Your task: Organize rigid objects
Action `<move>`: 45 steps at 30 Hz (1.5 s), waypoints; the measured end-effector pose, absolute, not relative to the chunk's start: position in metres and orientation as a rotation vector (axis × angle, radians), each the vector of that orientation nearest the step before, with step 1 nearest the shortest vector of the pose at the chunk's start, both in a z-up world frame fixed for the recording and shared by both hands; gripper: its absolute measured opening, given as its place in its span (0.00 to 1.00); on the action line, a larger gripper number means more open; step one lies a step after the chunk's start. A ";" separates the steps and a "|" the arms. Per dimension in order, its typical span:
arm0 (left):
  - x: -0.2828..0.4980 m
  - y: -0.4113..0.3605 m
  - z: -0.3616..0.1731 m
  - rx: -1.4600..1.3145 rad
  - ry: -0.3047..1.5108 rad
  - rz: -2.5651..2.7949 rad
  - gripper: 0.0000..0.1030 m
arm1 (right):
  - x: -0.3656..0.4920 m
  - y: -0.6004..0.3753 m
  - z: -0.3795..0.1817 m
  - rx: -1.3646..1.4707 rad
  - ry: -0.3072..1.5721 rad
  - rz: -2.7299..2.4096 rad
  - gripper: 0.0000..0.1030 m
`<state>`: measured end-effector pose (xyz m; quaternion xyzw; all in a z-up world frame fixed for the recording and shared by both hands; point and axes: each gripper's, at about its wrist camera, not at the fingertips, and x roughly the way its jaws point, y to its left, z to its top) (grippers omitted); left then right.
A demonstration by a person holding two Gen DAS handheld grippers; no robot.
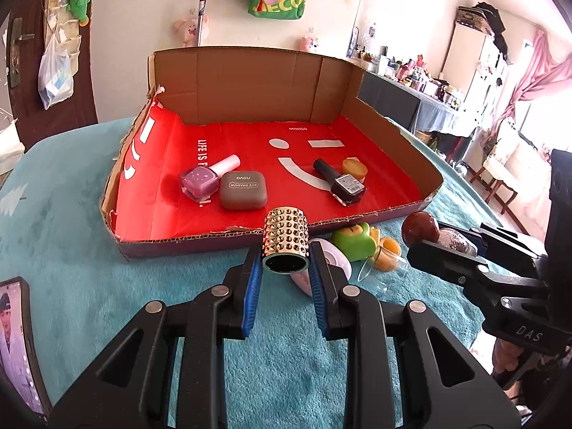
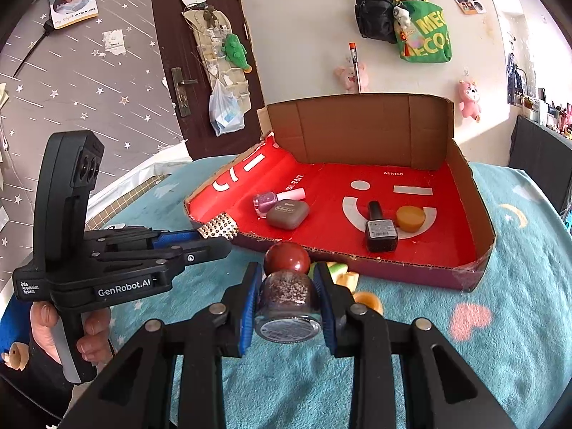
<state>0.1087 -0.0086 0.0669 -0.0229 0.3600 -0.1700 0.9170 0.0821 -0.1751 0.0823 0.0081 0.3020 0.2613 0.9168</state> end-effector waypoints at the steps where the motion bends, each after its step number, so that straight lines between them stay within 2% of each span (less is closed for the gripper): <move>1: 0.110 -0.009 0.067 -0.049 0.741 -0.352 0.23 | 0.083 -0.175 0.082 0.016 0.623 0.537 0.32; 45: 0.175 -0.009 0.054 -0.031 0.851 -0.396 0.23 | 0.157 -0.173 0.078 -0.012 0.754 0.549 0.32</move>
